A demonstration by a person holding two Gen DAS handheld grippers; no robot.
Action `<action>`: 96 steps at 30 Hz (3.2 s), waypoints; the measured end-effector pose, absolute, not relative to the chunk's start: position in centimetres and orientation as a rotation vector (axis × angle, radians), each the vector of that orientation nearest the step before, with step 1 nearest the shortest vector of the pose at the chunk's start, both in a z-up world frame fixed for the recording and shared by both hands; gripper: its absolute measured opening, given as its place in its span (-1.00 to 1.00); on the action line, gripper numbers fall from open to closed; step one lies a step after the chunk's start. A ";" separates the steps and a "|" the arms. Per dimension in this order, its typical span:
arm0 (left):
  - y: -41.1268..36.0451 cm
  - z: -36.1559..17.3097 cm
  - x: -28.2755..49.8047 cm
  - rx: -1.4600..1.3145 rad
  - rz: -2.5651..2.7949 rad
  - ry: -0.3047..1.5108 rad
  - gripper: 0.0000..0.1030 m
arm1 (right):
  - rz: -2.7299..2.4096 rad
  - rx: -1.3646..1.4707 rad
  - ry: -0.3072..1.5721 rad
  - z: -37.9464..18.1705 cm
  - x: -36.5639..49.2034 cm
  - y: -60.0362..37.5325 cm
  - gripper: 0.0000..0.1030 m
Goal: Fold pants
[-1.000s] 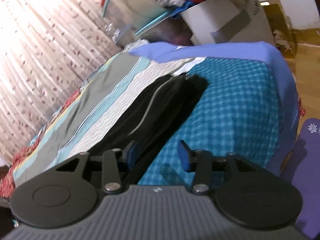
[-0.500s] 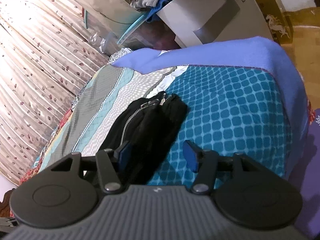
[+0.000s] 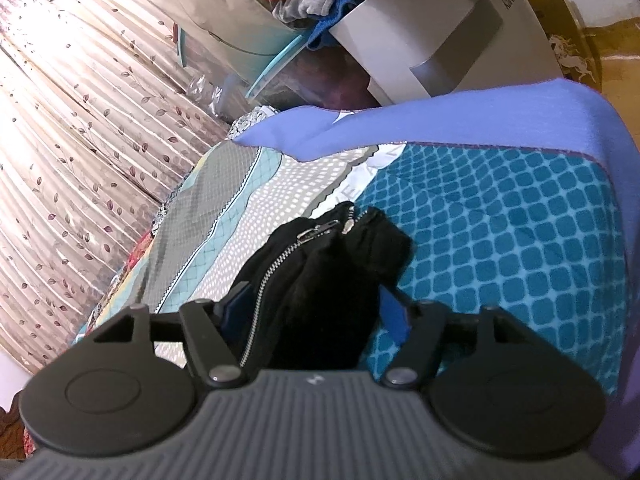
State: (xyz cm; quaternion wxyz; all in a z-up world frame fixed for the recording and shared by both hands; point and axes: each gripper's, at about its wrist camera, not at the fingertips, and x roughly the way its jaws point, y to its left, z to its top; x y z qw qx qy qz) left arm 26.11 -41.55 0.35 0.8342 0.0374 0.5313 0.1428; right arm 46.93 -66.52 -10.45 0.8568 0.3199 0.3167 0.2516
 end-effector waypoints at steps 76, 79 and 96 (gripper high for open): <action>-10.0 0.1 -21.1 -0.956 0.864 0.617 0.99 | 1.206 -0.167 0.645 -4.2 20.8 -41.8 -0.15; -8.7 -2.3 -21.0 -1.086 0.815 0.572 0.99 | 1.331 -0.193 0.729 -3.9 19.1 -38.6 -0.38; -8.7 -1.4 -15.2 -0.838 0.764 0.509 -0.45 | 1.404 0.062 1.485 -11.5 15.2 -24.4 -0.94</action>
